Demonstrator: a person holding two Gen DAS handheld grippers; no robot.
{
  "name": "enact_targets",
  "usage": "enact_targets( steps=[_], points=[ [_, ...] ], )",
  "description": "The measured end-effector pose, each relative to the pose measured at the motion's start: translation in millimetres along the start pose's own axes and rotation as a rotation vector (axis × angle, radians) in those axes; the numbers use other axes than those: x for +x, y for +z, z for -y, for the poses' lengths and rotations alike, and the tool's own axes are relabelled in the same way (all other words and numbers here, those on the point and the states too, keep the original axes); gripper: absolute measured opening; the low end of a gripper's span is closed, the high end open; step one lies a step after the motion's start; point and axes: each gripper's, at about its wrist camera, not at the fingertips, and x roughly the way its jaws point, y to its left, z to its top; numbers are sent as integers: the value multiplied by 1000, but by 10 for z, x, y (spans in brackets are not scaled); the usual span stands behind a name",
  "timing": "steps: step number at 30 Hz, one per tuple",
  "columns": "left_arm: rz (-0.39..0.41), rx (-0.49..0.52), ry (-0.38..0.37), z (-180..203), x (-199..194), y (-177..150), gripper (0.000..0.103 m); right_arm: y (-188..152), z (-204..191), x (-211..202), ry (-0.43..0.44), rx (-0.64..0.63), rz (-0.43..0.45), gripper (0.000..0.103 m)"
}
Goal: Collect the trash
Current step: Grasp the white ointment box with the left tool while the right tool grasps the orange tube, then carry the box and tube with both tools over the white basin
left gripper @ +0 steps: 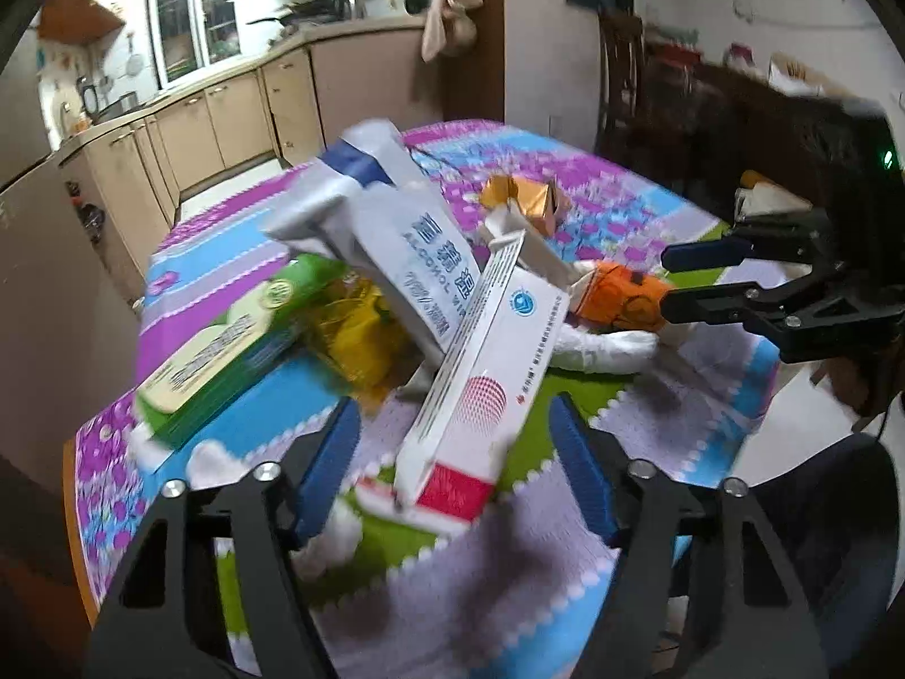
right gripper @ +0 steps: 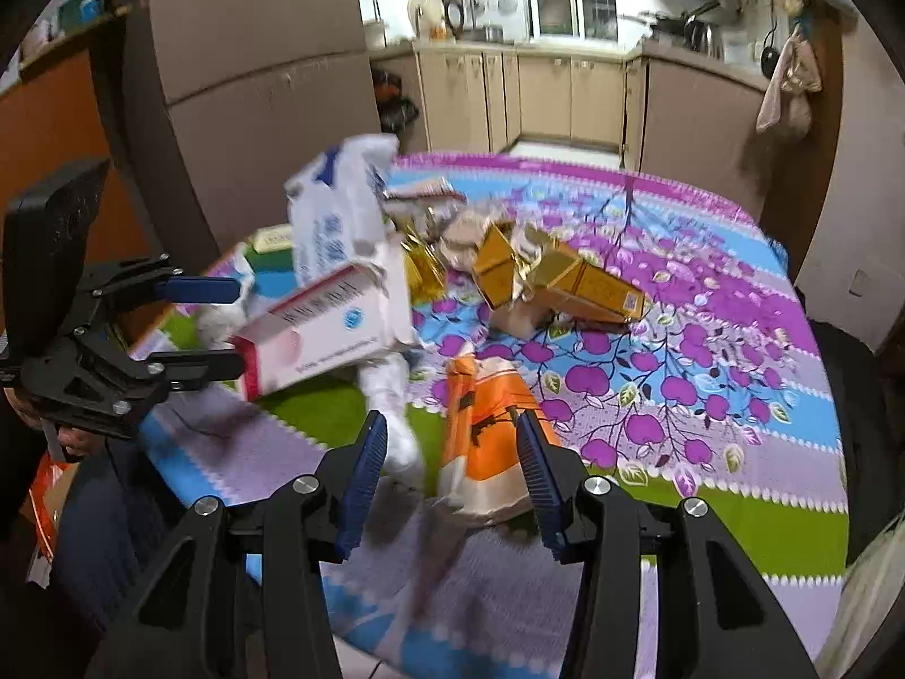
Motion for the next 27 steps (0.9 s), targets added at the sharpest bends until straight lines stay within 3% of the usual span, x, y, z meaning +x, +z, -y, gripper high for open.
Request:
enact_targets(
  steps=[2, 6, 11, 18, 23, 27],
  points=[
    [-23, -2, -12, -21, 94, 15, 46, 15, 39, 81, 10, 9, -25, 46],
    [-31, -18, -36, -25, 189, 32, 36, 27, 83, 195, 14, 20, -60, 35],
    [-15, -44, -45, -29, 173, 34, 18, 11, 100, 253, 13, 44, -69, 11],
    [45, -74, -25, 2, 67, 25, 14, -33, 51, -53, -46, 114, 69, 10],
    [142, -123, 1, 70, -227, 40, 13, -43, -111, -372, -134, 131, 190, 10],
    [228, -167, 67, 141, -528, 100, 13, 54, -266, -712, -197, 135, 315, 10]
  ],
)
